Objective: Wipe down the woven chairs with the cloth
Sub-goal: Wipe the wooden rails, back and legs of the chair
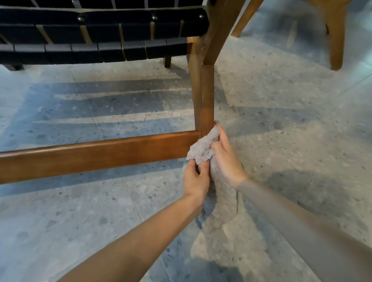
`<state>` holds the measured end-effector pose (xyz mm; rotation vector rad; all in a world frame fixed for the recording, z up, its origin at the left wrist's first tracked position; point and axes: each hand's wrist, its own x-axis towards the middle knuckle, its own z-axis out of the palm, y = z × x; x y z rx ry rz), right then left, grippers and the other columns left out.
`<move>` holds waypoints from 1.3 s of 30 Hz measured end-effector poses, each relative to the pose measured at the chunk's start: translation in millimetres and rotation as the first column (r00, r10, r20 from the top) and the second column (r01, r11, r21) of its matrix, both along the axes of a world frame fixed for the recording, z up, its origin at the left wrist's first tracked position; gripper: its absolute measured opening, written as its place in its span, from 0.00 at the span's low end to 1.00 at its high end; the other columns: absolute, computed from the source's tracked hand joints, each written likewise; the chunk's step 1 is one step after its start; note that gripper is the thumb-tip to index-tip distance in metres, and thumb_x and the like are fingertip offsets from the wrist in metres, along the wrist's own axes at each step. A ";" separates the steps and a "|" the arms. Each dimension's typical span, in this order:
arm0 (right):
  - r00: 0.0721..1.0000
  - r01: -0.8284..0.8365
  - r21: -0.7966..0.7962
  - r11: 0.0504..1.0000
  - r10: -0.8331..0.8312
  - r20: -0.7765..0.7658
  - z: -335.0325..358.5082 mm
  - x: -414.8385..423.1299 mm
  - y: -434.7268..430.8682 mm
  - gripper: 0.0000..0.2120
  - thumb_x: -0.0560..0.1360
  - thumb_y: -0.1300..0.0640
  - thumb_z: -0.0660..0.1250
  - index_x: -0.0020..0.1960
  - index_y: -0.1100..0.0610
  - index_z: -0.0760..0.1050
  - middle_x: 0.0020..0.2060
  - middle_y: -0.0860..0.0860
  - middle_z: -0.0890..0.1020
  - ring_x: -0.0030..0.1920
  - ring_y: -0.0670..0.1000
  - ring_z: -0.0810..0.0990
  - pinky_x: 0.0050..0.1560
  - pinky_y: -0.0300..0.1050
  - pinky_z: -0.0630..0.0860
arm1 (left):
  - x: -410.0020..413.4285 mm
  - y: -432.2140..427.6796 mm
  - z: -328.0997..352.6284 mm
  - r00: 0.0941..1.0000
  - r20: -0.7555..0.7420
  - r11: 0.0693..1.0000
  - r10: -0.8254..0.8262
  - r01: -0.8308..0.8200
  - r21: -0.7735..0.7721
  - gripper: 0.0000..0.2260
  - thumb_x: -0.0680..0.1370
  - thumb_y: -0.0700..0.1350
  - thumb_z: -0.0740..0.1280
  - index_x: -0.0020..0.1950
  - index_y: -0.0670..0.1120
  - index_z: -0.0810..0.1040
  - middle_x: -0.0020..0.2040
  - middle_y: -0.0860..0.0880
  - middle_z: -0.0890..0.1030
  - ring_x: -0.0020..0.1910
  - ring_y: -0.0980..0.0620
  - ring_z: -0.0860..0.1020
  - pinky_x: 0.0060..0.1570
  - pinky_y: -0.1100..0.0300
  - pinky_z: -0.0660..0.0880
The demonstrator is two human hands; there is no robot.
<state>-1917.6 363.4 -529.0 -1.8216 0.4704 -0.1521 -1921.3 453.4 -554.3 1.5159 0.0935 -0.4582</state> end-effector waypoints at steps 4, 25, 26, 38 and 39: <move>0.993 0.038 0.038 0.999 -0.033 -0.112 -8.4 2.6 -1.6 0.18 0.81 0.51 0.50 0.69 0.47 0.67 0.55 0.46 0.79 0.58 0.46 0.76 0.63 0.46 0.70 | 2.0 -5.4 -4.6 0.997 -0.021 0.996 -0.069 0.070 0.051 0.09 0.82 0.44 0.58 0.59 0.42 0.72 0.45 0.50 0.75 0.44 0.55 0.72 0.48 0.60 0.69; 0.997 0.023 0.008 1.000 -0.022 -0.079 -13.5 -22.0 6.8 0.22 0.83 0.54 0.53 0.75 0.43 0.58 0.62 0.39 0.73 0.62 0.40 0.71 0.62 0.37 0.64 | 13.1 12.2 -17.8 0.950 0.142 0.948 -0.280 0.249 0.199 0.09 0.81 0.41 0.60 0.61 0.45 0.72 0.40 0.55 0.74 0.36 0.61 0.71 0.34 0.72 0.68; 0.995 0.022 -0.013 1.000 -0.024 -0.093 -15.2 -23.0 7.0 0.21 0.83 0.53 0.53 0.75 0.43 0.60 0.60 0.39 0.75 0.61 0.42 0.73 0.60 0.37 0.65 | 12.5 13.2 -19.5 0.945 0.153 0.944 -0.288 0.253 0.214 0.09 0.81 0.42 0.59 0.61 0.44 0.72 0.38 0.55 0.73 0.35 0.61 0.70 0.32 0.73 0.67; 0.944 0.015 -0.119 0.993 -0.054 -0.327 -40.1 -67.8 7.6 0.11 0.80 0.53 0.60 0.57 0.56 0.77 0.42 0.59 0.83 0.32 0.48 0.74 0.35 0.43 0.70 | -12.7 28.9 -35.4 0.932 0.069 0.836 -0.357 0.286 0.469 0.03 0.78 0.39 0.64 0.49 0.42 0.76 0.45 0.45 0.79 0.42 0.52 0.75 0.39 0.63 0.70; 0.953 0.027 -0.186 0.982 -0.082 -0.293 -39.2 -67.4 5.5 0.09 0.79 0.53 0.63 0.52 0.57 0.78 0.38 0.57 0.83 0.28 0.46 0.71 0.32 0.41 0.68 | -11.4 30.6 -32.8 0.936 0.087 0.833 -0.341 0.258 0.489 0.02 0.77 0.39 0.66 0.46 0.42 0.76 0.42 0.45 0.80 0.40 0.53 0.75 0.36 0.64 0.69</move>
